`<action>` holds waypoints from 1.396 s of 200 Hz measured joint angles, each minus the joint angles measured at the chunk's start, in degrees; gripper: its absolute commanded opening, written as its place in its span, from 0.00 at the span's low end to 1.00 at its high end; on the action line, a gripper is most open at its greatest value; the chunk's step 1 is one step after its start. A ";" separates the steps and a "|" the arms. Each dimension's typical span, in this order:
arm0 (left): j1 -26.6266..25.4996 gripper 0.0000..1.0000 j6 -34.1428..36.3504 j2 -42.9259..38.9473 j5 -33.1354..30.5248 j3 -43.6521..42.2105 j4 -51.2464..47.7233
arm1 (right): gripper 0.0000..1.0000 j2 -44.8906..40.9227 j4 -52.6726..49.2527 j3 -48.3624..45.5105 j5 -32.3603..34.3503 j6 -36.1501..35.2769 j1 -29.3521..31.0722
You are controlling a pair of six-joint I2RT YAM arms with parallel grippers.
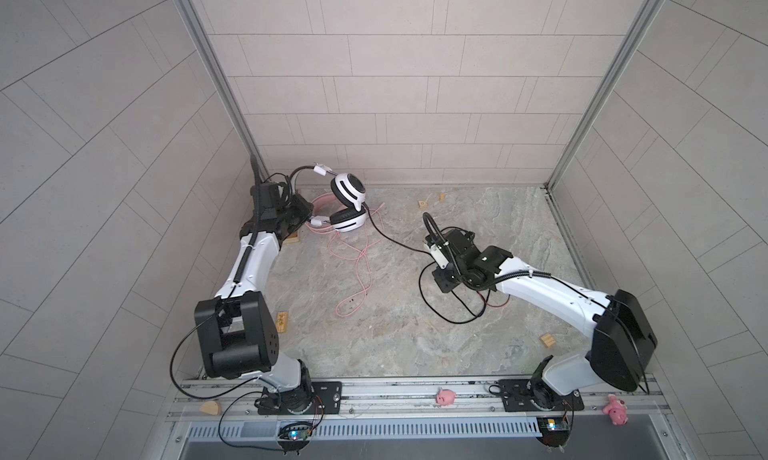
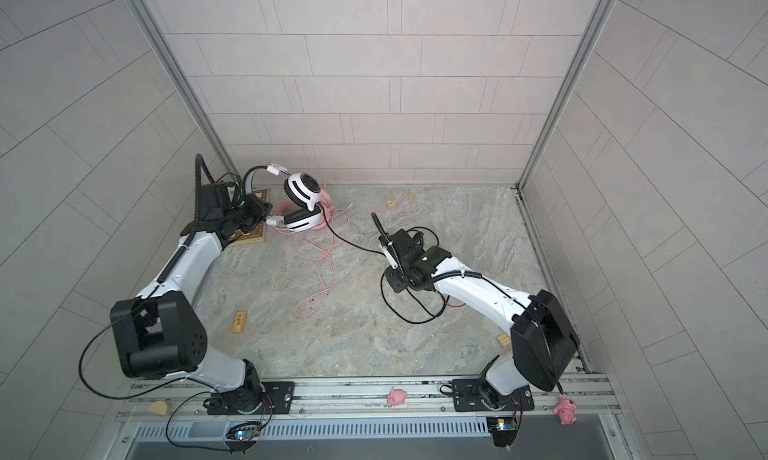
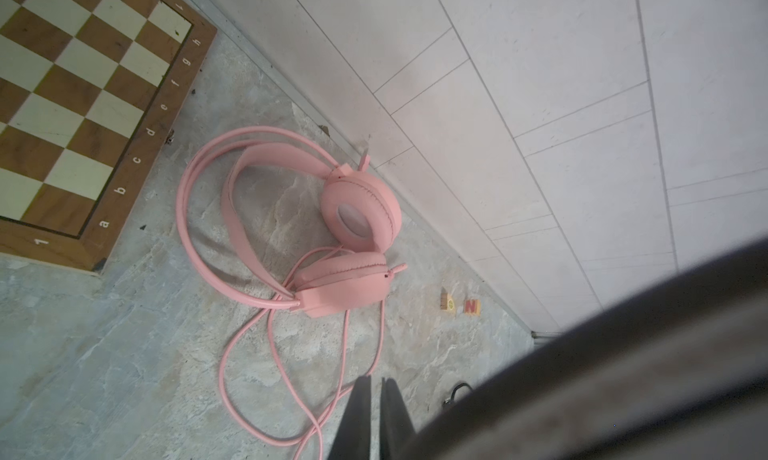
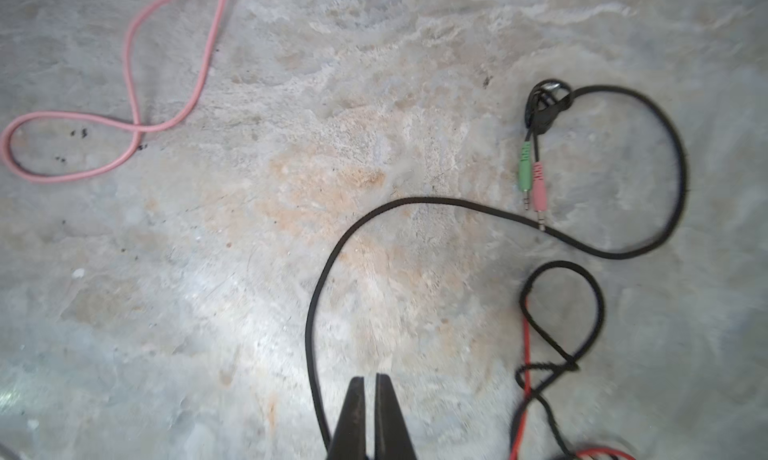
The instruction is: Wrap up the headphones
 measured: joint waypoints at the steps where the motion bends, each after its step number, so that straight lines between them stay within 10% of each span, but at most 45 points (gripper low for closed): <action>1: -0.20 0.00 0.24 0.00 -0.20 0.02 -0.24 | 0.01 -0.13 -0.26 0.20 0.11 -0.04 0.11; 66: -11.63 0.00 10.32 0.02 -8.04 4.13 -9.68 | 0.00 -11.04 -10.54 15.21 7.41 -4.17 3.50; 172: -30.88 0.00 20.39 6.78 -10.40 10.29 -18.67 | 0.00 -6.21 -9.18 18.05 10.29 -4.96 3.45; 279: -37.55 0.00 23.45 6.80 -4.72 11.26 -19.10 | 0.00 -7.65 -8.85 12.13 8.76 -0.90 -16.48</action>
